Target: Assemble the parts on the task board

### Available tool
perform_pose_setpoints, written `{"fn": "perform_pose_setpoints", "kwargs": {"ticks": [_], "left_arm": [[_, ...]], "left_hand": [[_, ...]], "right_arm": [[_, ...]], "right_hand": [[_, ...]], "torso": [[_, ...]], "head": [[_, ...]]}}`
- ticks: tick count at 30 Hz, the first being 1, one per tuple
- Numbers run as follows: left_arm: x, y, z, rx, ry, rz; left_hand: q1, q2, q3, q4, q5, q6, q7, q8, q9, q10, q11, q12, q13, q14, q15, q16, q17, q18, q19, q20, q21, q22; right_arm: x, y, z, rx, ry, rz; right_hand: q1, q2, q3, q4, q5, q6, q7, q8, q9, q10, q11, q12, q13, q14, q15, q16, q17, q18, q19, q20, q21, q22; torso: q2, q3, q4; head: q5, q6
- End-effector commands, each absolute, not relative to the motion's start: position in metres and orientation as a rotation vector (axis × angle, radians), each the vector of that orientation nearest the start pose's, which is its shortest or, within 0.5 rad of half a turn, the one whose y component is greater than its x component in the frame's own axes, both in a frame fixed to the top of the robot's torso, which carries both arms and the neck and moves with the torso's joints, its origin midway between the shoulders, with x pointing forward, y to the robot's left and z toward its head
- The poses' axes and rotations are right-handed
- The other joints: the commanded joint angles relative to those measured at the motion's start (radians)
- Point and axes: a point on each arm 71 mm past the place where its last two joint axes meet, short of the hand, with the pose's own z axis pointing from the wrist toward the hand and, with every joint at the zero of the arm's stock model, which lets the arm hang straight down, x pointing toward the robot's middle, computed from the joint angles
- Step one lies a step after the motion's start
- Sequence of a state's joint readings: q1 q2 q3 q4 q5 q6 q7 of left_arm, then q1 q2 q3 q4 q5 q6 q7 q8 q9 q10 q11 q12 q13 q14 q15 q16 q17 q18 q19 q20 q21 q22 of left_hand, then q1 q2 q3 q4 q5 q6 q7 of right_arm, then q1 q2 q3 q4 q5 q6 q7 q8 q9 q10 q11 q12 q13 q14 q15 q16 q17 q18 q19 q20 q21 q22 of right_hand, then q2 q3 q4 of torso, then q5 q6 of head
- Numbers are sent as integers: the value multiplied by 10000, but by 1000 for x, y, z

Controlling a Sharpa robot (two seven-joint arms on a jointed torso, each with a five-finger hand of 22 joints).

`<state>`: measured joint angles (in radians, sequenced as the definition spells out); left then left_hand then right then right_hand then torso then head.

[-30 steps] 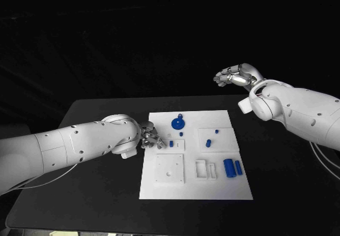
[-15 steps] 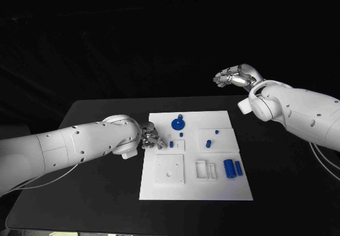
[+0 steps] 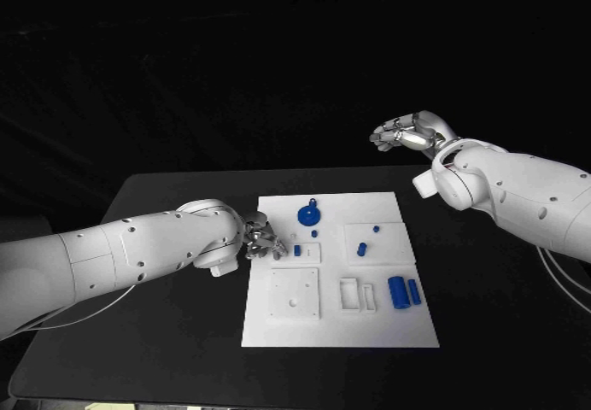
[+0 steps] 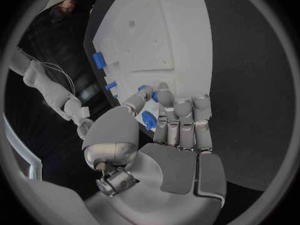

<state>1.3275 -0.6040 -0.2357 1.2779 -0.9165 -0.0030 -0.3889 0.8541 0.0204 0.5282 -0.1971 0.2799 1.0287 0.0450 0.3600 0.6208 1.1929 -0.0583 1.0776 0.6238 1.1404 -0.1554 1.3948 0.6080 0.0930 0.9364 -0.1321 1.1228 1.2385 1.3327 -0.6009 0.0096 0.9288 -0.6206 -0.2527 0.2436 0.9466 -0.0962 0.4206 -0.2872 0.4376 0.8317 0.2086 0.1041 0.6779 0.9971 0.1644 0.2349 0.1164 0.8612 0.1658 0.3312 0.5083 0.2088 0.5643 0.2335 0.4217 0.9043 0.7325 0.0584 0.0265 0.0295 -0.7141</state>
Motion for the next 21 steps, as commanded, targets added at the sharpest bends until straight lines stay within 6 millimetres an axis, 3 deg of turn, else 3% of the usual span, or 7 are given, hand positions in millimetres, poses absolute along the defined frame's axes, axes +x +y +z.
{"fn": "perform_pose_setpoints", "kwargs": {"ticks": [1, 8, 9, 10, 11, 13, 21], "left_arm": [[515, 167, -241, -2232, 22960, -5054], [514, 167, -241, -2294, 22969, -5178], [514, 167, -241, -2304, 22955, -5205], [514, 167, -241, -2304, 22950, -5224], [514, 167, -240, -2314, 22921, -5251], [514, 168, -240, -2341, 22839, -5316], [514, 174, -237, -2729, 22428, -5842]], "left_hand": [[115, 290, 36, -151, 144, -175, 163, -58, -199, -1, 71, 58, -15, -72, -9, 59, -15, -121, -25, -1149, -4, 24], [133, 667, 197, -630, 745, -159, 181, -102, -207, -27, 89, 80, -36, -102, 9, 74, -26, -131, -36, -1127, -2, 57], [185, 627, 358, -644, 550, -148, 190, -109, -210, -27, 81, 79, -45, -105, 7, 70, -33, -133, -32, -1123, -18, 50], [562, 454, 1249, -416, -735, -114, 122, -102, -195, -32, 7, 58, -69, -117, -133, 58, -46, -86, -17, -763, -92, -1], [674, -88, 2014, -95, -1468, -128, 100, -135, -210, -7, 26, 58, -86, -93, 211, 62, -55, 17, 39, -865, -111, -17], [628, -208, 2515, 140, -1538, -106, 191, -154, -219, 19, 100, 81, -100, -58, 24, 68, -70, 16, 113, -906, -52, 21], [533, -71, 2723, 146, -1615, -35, 178, -129, -200, 47, 89, 105, -113, -43, 16, 81, -79, 4, 117, -937, -22, 60]], "right_arm": [[603, -261, -119, 5541, 14345, 10170], [603, -261, -119, 5540, 14383, 10183], [603, -260, -119, 5538, 14384, 10186], [603, -260, -119, 5537, 14386, 10188], [603, -260, -119, 5538, 14384, 10185], [603, -261, -119, 5544, 14378, 10173], [603, -263, -119, 5555, 14366, 10147]], "right_hand": [[45, 20, -44, -4, 45, -73, -15, 49, -16, 16, 23, -1, -18, 1, 51, -43, -15, 135, -73, 22, -60, 10], [46, 20, -44, -5, 45, -74, -15, 52, -19, 16, 23, 0, -23, 0, 51, -44, -17, 136, -75, 23, -61, 11], [46, 19, -45, -5, 45, -75, -15, 52, -20, 16, 23, 0, -24, -1, 51, -44, -17, 136, -75, 24, -61, 12], [45, 19, -46, -5, 45, -75, -15, 52, -21, 16, 23, 0, -25, -1, 52, -44, -18, 136, -76, 24, -62, 12], [45, 18, -46, -6, 44, -76, -15, 53, -21, 16, 23, 0, -26, -2, 52, -44, -18, 136, -76, 24, -62, 12], [45, 17, -47, -6, 44, -76, -15, 54, -23, 16, 23, 0, -28, -3, 53, -45, -19, 137, -78, 25, -63, 12], [43, 17, -50, -6, 43, -78, -15, 58, -28, 17, 24, 2, -35, -6, 55, -47, -22, 137, -82, 27, -64, 14]], "torso": [[4, -1, -1], [6, -1, 7], [4, -1, 7], [4, -1, 7], [5, 4, 4], [3, -1, 3], [4, -2, -2]], "head": [[0, 14], [-9, -5], [-8, -3], [-7, 10], [-3, 15], [-11, 14], [-9, 53]]}}
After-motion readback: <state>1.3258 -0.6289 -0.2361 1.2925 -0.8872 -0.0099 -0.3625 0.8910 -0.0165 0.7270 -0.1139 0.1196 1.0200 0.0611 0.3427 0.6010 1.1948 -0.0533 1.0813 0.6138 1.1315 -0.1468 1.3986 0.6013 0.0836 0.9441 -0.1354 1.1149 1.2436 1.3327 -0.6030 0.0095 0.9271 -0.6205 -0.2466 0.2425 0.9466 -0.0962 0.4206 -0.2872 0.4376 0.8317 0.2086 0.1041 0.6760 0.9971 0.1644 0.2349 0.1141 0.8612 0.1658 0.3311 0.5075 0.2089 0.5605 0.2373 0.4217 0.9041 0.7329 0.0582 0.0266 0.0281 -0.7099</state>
